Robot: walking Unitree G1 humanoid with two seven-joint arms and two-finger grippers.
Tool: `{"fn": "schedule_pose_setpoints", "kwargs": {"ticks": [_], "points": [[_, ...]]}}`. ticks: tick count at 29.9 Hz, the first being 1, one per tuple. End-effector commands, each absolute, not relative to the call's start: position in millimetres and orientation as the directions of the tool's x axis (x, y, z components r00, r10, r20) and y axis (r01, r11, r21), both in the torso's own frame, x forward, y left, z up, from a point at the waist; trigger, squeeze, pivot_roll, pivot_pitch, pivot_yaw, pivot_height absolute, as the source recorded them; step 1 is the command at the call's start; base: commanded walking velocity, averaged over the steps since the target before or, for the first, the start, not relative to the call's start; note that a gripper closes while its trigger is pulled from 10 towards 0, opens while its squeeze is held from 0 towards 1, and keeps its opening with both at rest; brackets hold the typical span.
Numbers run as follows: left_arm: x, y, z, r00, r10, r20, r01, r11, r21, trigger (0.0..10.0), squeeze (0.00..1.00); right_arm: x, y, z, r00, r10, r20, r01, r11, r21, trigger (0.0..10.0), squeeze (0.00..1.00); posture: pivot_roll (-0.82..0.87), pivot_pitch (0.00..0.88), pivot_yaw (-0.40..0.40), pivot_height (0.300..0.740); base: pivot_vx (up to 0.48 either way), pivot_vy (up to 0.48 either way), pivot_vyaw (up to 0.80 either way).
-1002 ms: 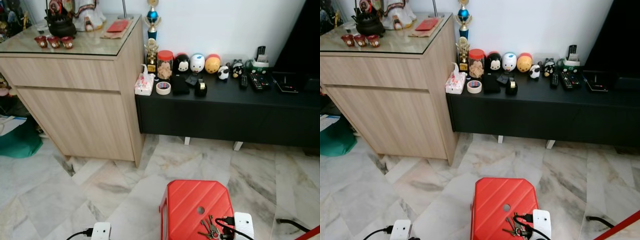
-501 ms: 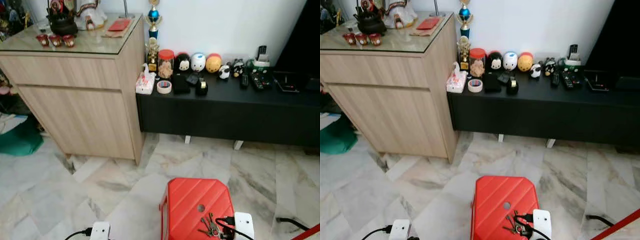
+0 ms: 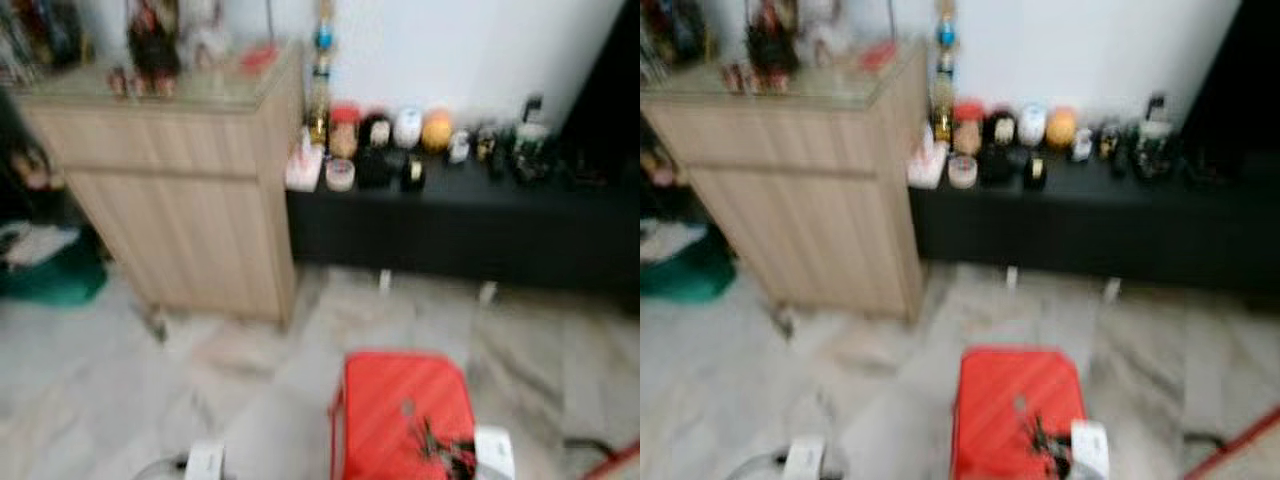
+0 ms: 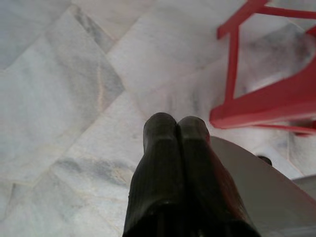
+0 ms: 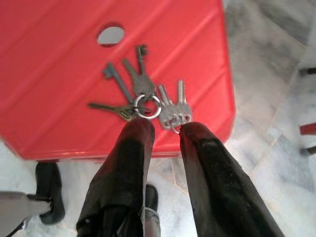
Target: Hang keys on a hook
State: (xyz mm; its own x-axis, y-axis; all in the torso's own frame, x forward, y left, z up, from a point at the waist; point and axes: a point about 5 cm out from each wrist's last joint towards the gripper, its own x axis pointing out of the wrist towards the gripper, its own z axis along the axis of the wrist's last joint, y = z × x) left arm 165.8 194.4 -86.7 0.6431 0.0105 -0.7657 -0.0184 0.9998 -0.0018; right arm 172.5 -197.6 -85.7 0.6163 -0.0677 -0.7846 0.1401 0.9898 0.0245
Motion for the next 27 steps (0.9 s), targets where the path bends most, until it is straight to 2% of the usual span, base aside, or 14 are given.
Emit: {"fn": "schedule_pose_setpoints", "kwargs": {"ticks": [1, 15, 19, 20, 21, 22, 23, 25, 27], "points": [[166, 192, -87, 0.641, 0.002, -0.767, -0.017, 1.0, -0.011, 10.0, 0.0, 171, -200, -86, 0.614, -0.074, -0.786, 0.148, 0.989, 0.023, 10.0, 0.0, 0.01, 0.0, -0.02, 0.74, 0.0, 0.0, 0.0], [169, 193, -85, 0.662, 0.011, -0.75, -0.021, 1.0, -0.004, 10.0, 0.0, 173, -201, -83, 0.65, -0.096, -0.753, 0.173, 0.985, 0.023, 10.0, 0.0, 0.01, 0.0, -0.02, 0.74, 0.0, 0.0, 0.0], [183, 197, -75, 0.732, 0.037, -0.681, -0.031, 0.999, 0.022, 10.0, 0.0, 176, -201, -81, 0.678, -0.088, -0.73, 0.164, 0.986, 0.033, 10.0, 0.0, 0.01, 0.0, -0.02, 0.74, 0.0, 0.0, 0.0], [202, 200, -62, 0.798, 0.045, -0.601, -0.039, 0.999, 0.023, 10.0, 0.0, 177, -201, -80, 0.696, -0.089, -0.712, 0.162, 0.986, 0.036, 10.0, 0.0, 0.01, 0.0, -0.026, 0.74, 0.0, 0.0, 0.0], [202, 200, -62, 0.798, 0.045, -0.601, -0.039, 0.999, 0.023, 10.0, 0.0, 177, -201, -80, 0.696, -0.089, -0.712, 0.162, 0.986, 0.036, 10.0, 0.0, 0.01, 0.0, -0.026, 0.74, 0.0, 0.0, 0.0], [213, 201, -54, 0.831, 0.047, -0.554, -0.039, 0.999, 0.027, 10.0, 0.0, 178, -202, -79, 0.706, -0.091, -0.702, 0.164, 0.986, 0.036, 10.0, 0.0, 0.02, 0.0, -0.027, 0.74, 0.0, 0.0, 0.0], [237, 203, -33, 0.898, 0.047, -0.437, -0.032, 0.999, 0.043, 10.0, 0.0, 180, -203, -76, 0.73, -0.103, -0.676, 0.165, 0.986, 0.028, 10.0, 0.0, 0.02, 0.0, -0.03, 0.74, 0.0, 0.0, 0.0], [240, 203, -30, 0.904, 0.046, -0.425, -0.031, 0.999, 0.043, 10.0, 0.0, 180, -203, -76, 0.732, -0.104, -0.673, 0.164, 0.986, 0.027, 10.0, 0.0, 0.02, 0.0, -0.03, 0.74, 0.0, 0.0, 0.0], [256, 199, -13, 0.946, 0.002, -0.324, 0.011, 0.999, 0.039, 10.0, 0.0, 181, -204, -74, 0.755, -0.111, -0.647, 0.167, 0.986, 0.027, 10.0, 0.0, 0.01, 0.0, -0.029, 0.74, 0.0, 0.0, 0.0]]}}
